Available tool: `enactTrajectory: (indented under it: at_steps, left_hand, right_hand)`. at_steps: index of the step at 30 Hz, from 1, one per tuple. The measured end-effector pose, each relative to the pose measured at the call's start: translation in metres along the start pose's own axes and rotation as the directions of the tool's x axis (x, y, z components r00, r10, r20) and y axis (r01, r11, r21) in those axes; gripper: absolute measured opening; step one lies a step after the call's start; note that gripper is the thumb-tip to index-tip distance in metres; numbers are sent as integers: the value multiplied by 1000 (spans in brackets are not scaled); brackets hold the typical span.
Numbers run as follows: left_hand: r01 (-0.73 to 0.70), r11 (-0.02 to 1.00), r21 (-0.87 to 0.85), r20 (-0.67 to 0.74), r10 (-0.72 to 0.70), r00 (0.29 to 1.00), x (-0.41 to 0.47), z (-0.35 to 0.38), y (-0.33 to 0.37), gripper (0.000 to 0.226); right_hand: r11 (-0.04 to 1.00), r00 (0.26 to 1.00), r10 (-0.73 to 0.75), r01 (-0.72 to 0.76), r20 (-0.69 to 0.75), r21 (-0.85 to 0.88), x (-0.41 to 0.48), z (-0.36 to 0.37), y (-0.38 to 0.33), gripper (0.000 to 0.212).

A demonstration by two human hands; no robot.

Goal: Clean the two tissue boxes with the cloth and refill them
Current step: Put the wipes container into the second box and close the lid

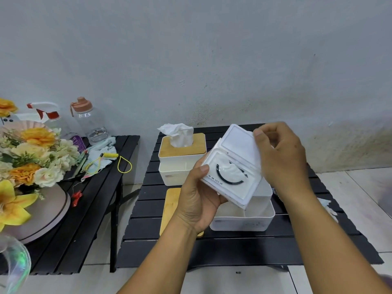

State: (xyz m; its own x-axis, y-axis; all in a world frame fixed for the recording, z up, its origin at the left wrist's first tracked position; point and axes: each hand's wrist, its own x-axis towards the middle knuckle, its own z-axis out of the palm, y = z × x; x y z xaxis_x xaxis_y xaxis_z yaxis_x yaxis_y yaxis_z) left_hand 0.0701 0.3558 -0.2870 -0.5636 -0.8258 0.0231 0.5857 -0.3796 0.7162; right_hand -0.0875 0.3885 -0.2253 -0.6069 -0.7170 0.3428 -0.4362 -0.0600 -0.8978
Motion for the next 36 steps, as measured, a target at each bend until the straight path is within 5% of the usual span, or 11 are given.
enactTrajectory:
  at_steps: [5,8,12,22,36]
  left_hand:
    - [-60,998,9,-148,60,987,7,-6,2,82]
    - [-91,996,-7,-183,88,979,9,-8,4,84]
    - [-86,996,-19,-177,81,981,9,-9,3,84]
    - [-114,994,-1,-218,111,970,10,-13,2,81]
    - [-122,992,46,-178,128,976,12,-14,-2,73]
  right_hand:
    - [949,962,-271,264,-19,-175,-9,-7,-14,8]
    - [902,937,-346,347,52,-258,-15,-7,-18,16]
    - [804,895,-442,362,-67,-471,-20,5,-14,18]
    - [910,941,-135,242,311,-336,-25,6,-20,6]
    - [921,932,-45,178,360,-346,-22,12,-15,9]
